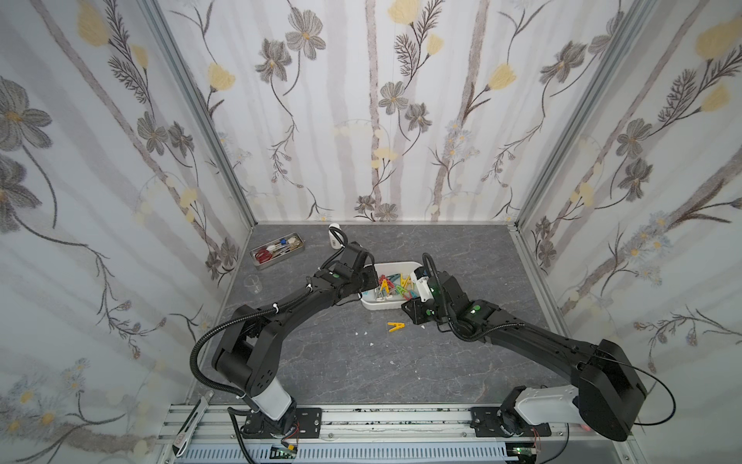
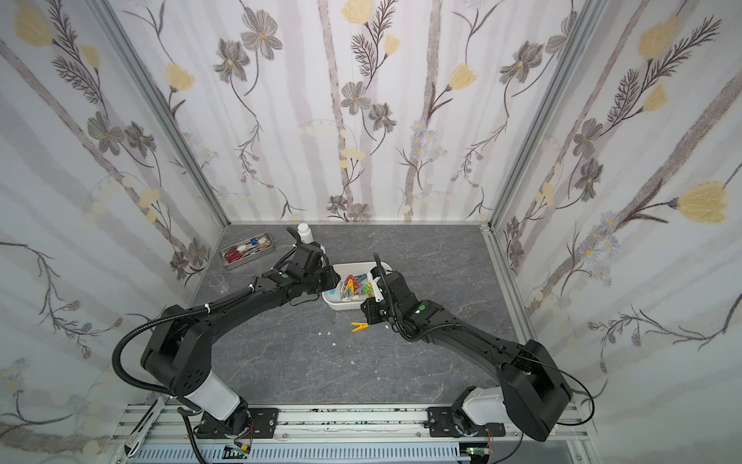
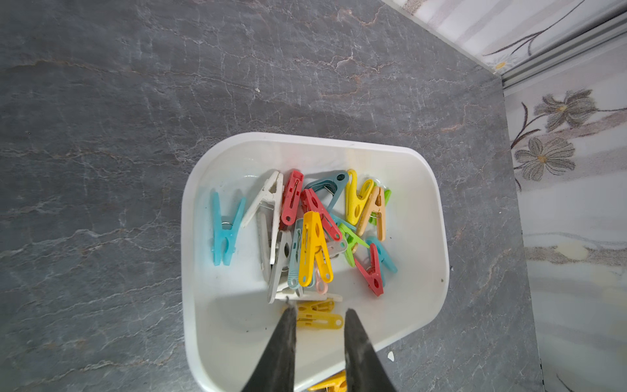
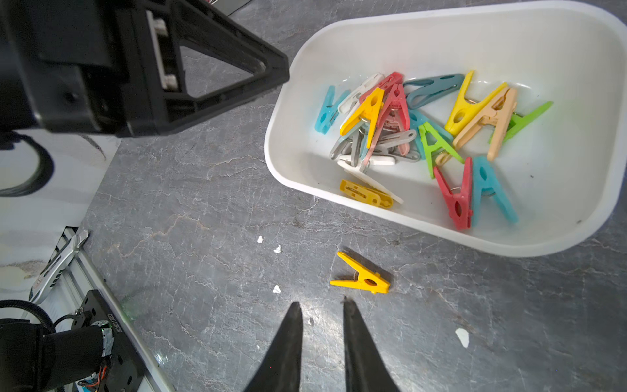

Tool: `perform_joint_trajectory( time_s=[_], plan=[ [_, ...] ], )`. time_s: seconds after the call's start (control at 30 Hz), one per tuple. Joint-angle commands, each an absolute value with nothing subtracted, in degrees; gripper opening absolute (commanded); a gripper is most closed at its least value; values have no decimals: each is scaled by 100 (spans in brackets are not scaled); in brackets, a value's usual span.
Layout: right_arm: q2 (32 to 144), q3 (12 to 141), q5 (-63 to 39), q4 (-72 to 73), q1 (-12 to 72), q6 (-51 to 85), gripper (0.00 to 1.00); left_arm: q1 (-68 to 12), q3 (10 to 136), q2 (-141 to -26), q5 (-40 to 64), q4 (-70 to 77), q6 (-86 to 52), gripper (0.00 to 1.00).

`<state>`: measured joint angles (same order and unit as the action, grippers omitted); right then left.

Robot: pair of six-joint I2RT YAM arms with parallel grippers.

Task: Put the clothespins into the storage box
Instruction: Pick up the clothespin from the center of the board.

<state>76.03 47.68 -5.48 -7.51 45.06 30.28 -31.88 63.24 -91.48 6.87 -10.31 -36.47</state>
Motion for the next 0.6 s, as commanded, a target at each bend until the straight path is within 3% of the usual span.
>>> perform_joint_trajectory(
  time_s=[0.0, 0.3, 0.43, 0.57],
  plan=[
    [7444, 4642, 12, -633, 4654, 3711, 26, -3182, 6212, -8902, 509, -783, -3683, 26],
    [7258, 4100, 629, -419, 5349, 5064, 36, -3182, 5502, -8007, 152, -711, -3675, 28],
    [7532, 4053, 462, -190, 5361, 5398, 45, -3182, 5208, -7680, 114, -658, -3705, 28],
    [7973, 4153, 125, 41, 5361, 5596, 45, -3182, 4926, -7422, 103, -516, -3714, 30]
  ],
)
